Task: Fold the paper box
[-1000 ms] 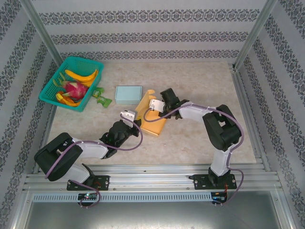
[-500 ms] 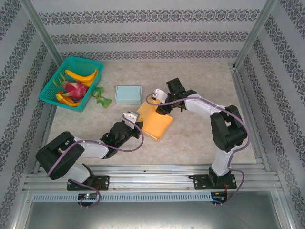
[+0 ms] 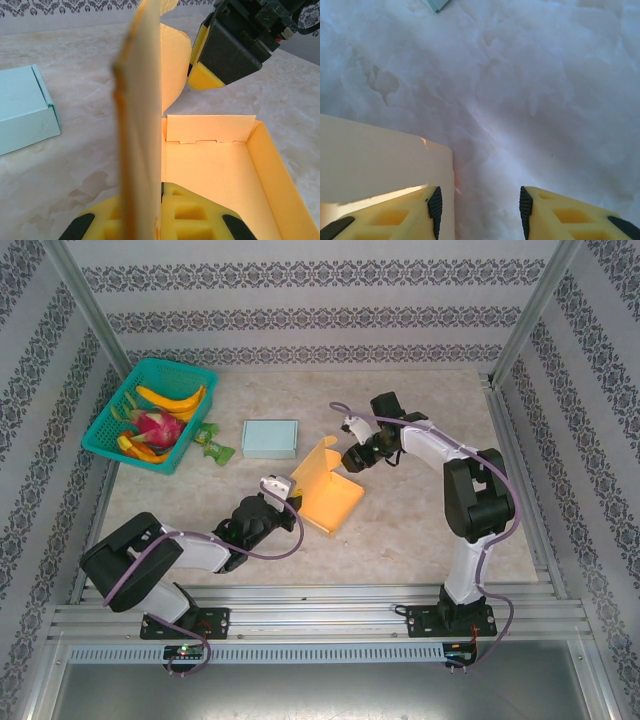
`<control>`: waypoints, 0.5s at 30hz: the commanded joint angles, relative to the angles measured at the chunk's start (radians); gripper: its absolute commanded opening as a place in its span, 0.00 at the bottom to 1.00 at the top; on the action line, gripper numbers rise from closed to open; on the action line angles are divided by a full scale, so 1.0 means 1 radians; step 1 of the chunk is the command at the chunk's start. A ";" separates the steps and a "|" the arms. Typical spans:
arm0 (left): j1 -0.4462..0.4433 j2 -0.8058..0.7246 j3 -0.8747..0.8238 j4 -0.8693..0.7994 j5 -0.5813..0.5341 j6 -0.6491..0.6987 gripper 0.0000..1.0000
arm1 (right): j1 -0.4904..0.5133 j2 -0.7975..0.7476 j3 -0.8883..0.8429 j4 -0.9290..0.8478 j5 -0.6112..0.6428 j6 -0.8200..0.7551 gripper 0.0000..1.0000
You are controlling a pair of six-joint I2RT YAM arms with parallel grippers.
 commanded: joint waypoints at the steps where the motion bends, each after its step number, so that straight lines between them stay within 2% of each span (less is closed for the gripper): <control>1: -0.010 0.034 0.006 0.034 0.040 0.042 0.03 | 0.004 -0.055 -0.062 0.046 -0.009 0.110 0.46; 4: -0.010 0.028 0.003 0.035 0.066 0.067 0.03 | 0.000 -0.153 -0.173 0.154 -0.041 0.113 0.45; 7: -0.010 -0.006 -0.005 0.022 0.089 0.091 0.03 | -0.009 -0.246 -0.269 0.224 -0.078 0.018 0.45; 11: -0.010 -0.074 -0.008 -0.035 0.073 0.109 0.03 | -0.051 -0.321 -0.323 0.213 -0.158 -0.169 0.45; 15: -0.010 -0.135 -0.012 -0.071 0.086 0.129 0.03 | -0.079 -0.346 -0.326 0.226 -0.197 -0.253 0.45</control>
